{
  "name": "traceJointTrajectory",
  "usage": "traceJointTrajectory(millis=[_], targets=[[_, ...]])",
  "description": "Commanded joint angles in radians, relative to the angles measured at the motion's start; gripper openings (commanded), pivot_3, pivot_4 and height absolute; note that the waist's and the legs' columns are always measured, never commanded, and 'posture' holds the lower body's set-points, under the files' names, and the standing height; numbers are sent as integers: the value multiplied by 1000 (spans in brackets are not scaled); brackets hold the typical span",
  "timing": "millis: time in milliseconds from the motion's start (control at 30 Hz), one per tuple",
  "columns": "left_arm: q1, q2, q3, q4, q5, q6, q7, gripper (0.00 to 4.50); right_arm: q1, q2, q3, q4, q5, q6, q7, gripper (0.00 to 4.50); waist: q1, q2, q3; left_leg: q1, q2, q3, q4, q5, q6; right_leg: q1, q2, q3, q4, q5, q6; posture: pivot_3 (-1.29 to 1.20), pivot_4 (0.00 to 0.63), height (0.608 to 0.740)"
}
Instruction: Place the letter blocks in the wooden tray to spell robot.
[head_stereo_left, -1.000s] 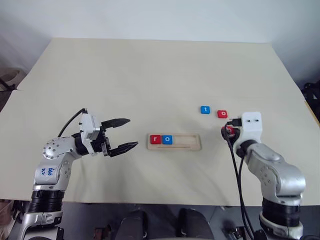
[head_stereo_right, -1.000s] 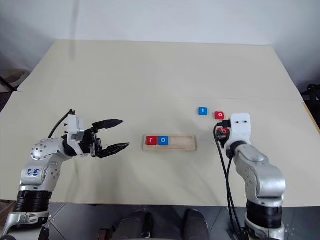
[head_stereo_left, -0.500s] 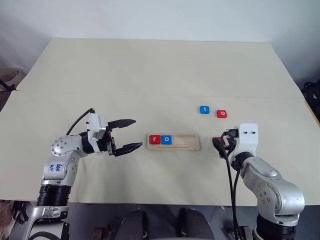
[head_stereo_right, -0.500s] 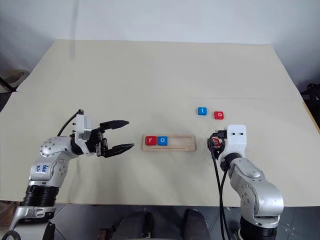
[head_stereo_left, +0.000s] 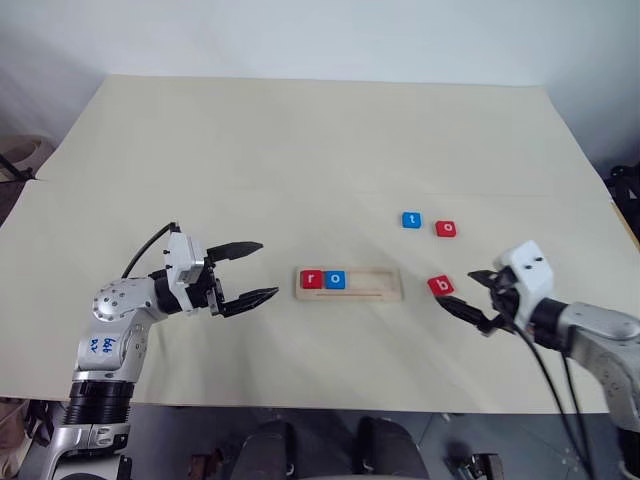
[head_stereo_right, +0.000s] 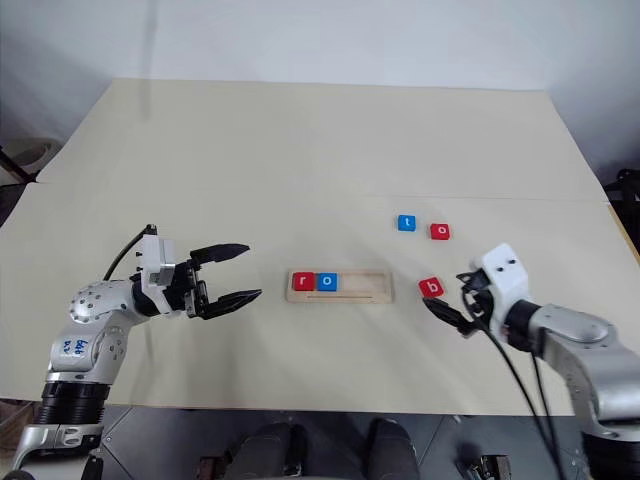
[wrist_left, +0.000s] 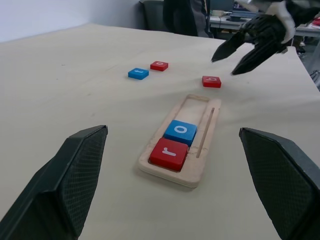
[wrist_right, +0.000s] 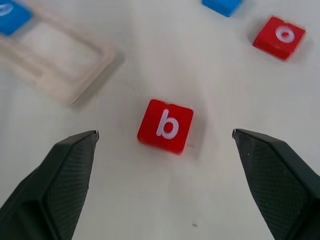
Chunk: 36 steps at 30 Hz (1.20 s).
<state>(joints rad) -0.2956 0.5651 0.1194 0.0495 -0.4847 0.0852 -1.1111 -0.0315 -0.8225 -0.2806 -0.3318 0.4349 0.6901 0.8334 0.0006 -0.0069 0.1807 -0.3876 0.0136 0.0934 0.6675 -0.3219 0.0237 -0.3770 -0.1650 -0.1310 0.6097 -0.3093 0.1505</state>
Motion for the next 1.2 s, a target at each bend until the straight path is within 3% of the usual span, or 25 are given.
traceJointTrajectory(millis=[33,167,300,533,833,1200], targets=[[16,9,26,-47,-7,-18,11,4500,30,-68,-22,192,-60,-340,214,4488,0,0,0,0,0,0,0,0,0,0,0,0,0,0,0,0,150,740],[35,12,34,-57,-6,-24,21,4500,28,-120,-14,445,-119,-629,356,4488,-1,0,0,1,0,1,1,0,0,1,0,0,0,0,0,0,150,740],[51,9,45,-69,-4,-36,35,4500,-30,-110,-16,586,-108,-738,404,4488,-1,0,0,1,1,0,3,0,0,1,0,-1,1,0,0,0,150,740],[60,15,36,-90,-10,-33,28,4500,-216,-117,92,687,-127,-772,514,4488,-3,0,0,1,2,-1,5,1,0,2,0,-1,2,0,0,0,150,740],[25,46,-35,-109,-26,-38,-117,4500,-579,-72,318,956,-251,-843,699,4488,-1,0,0,-1,2,-1,9,0,0,3,0,-2,2,0,0,0,150,740],[17,27,-73,-146,-28,-48,-163,4500,-719,21,412,1167,-330,-991,746,4488,-3,1,0,-2,2,-1,9,0,0,2,0,-2,3,0,0,0,150,740]])
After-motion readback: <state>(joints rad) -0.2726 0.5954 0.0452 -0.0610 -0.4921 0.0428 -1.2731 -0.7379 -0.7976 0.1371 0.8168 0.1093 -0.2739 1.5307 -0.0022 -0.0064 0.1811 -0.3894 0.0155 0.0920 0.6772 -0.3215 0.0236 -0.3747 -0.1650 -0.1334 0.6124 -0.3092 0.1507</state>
